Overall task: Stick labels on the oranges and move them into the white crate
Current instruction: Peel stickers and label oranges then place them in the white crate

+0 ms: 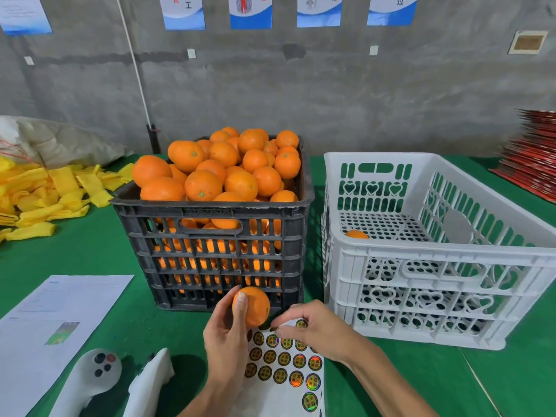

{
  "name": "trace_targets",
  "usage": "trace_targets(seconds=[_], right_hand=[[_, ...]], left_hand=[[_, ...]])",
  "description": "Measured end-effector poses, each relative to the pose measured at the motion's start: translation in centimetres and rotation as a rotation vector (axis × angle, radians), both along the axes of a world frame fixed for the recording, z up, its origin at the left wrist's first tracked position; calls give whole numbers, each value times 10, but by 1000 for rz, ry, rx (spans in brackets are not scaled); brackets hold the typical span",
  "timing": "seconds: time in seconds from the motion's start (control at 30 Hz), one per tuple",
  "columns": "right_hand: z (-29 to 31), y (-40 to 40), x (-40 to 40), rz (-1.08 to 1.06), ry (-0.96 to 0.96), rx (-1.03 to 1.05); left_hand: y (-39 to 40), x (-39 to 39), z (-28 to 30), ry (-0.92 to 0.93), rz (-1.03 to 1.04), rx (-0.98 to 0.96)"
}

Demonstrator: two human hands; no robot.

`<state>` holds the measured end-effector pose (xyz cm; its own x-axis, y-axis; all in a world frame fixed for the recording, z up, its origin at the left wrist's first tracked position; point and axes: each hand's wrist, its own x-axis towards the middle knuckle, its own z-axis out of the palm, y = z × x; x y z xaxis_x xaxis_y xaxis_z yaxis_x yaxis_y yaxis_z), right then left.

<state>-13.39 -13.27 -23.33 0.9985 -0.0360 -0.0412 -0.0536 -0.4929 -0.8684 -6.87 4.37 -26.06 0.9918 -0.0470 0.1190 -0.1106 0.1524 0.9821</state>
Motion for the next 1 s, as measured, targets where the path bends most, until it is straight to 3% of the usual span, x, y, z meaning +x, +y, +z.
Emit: trace_targets(seconds=[0.27, 0.47, 0.6, 0.7, 0.87, 1.0], right_hand=[[-2, 6, 0, -47, -48, 13], [0, 17, 4, -389, -128, 229], [3, 40, 4, -554, -360, -81], [9, 50, 3, -537, -420, -169], [33, 44, -9, -362, -350, -56], [47, 55, -23, -194, -238, -259]], left_hand=[[0, 1, -3, -14, -6, 23], [-1, -2, 1, -30, -17, 13], [-3, -4, 3, -68, -47, 24], [-2, -8, 6, -109, -83, 34], [4, -7, 14, -160, -68, 47], [5, -13, 30, -207, -26, 20]])
